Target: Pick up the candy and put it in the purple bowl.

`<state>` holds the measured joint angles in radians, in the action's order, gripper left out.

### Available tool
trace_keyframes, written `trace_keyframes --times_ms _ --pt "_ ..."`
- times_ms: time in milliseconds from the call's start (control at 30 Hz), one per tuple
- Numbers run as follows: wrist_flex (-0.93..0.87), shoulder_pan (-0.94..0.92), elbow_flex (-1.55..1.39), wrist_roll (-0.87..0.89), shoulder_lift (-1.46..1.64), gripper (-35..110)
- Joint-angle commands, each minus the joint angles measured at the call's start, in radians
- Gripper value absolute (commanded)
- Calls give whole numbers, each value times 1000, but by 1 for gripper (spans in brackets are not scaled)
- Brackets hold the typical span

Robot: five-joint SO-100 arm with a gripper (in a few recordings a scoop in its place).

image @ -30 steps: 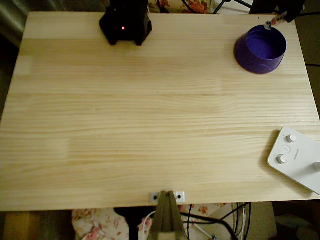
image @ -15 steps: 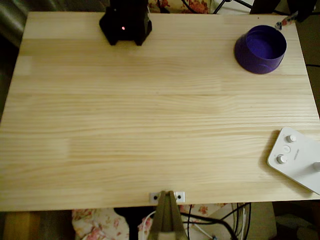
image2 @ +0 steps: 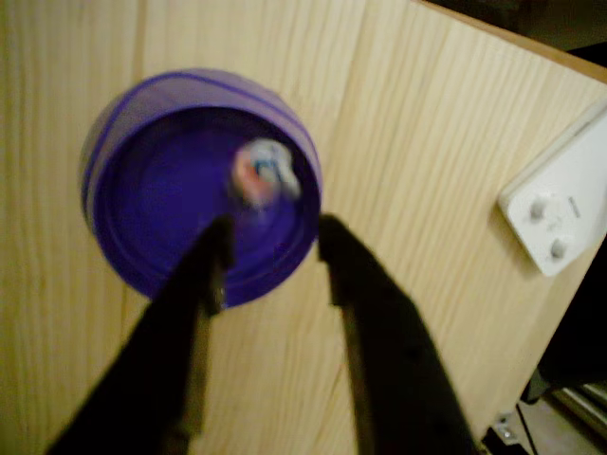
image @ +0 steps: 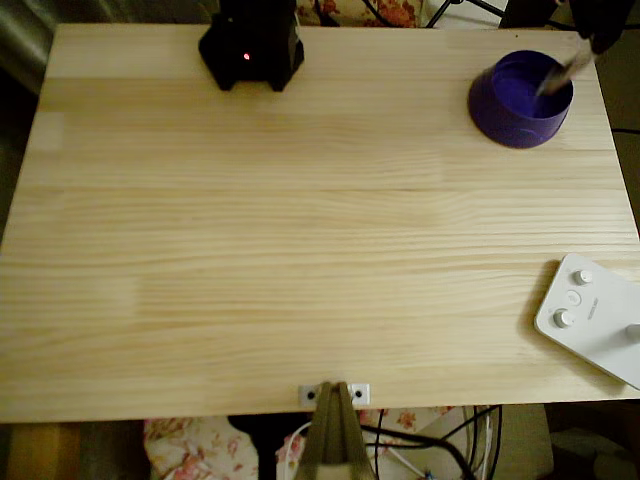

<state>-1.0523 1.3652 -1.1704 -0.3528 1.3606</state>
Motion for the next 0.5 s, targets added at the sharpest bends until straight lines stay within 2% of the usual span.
trace_keyframes --times_ms 0,467 --pt "-20 15 86 2 43 15" --pt "-78 -43 86 -9 95 14"
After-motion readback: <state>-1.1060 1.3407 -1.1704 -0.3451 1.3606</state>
